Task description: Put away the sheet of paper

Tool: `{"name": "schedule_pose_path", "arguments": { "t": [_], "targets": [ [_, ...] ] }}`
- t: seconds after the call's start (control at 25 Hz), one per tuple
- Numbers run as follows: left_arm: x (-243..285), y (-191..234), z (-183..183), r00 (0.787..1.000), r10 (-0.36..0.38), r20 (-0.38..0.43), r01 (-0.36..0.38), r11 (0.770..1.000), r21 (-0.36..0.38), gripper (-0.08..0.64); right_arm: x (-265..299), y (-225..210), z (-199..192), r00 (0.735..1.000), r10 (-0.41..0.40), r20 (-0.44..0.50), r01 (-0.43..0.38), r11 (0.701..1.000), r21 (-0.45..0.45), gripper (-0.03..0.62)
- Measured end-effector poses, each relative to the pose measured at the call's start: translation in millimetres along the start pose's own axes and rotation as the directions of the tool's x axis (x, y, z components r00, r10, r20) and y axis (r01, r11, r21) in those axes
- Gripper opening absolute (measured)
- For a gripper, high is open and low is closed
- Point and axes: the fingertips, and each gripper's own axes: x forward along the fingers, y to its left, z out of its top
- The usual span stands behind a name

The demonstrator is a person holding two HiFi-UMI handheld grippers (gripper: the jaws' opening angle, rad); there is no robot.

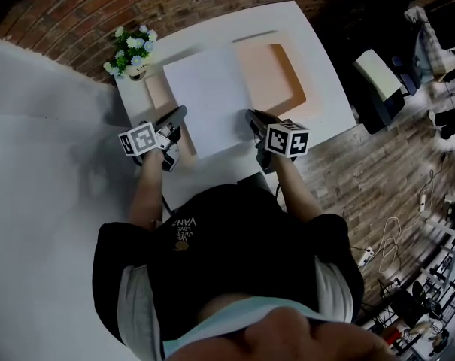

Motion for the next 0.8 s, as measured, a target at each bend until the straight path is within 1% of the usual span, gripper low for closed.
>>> {"name": "schedule_pose_path", "arguments": {
  "t": [0.32,0.56,0.8],
  "targets": [
    [11.2,11.0,-4.1,0.999,0.053,0.002,-0.053,0.998,-0.021,0.001,11.6,-14.6,1.8,0.998,0.001,-0.061,-0.002,1.0,-0.011,0.002],
    [20.5,14.8,-9.1,0.996,0.084,-0.009,-0.085,0.996,-0.03,0.0,12.1,-24.5,5.3,0.996,0.006,-0.084,-0.007,1.0,-0.009,0.002],
    [30.7,20.7,-11.7,0.994,0.107,-0.028,-0.108,0.993,-0.039,0.001,14.0,-32.8,6.5,0.992,-0.013,-0.125,0.012,1.0,-0.004,0.002]
  ]
}}
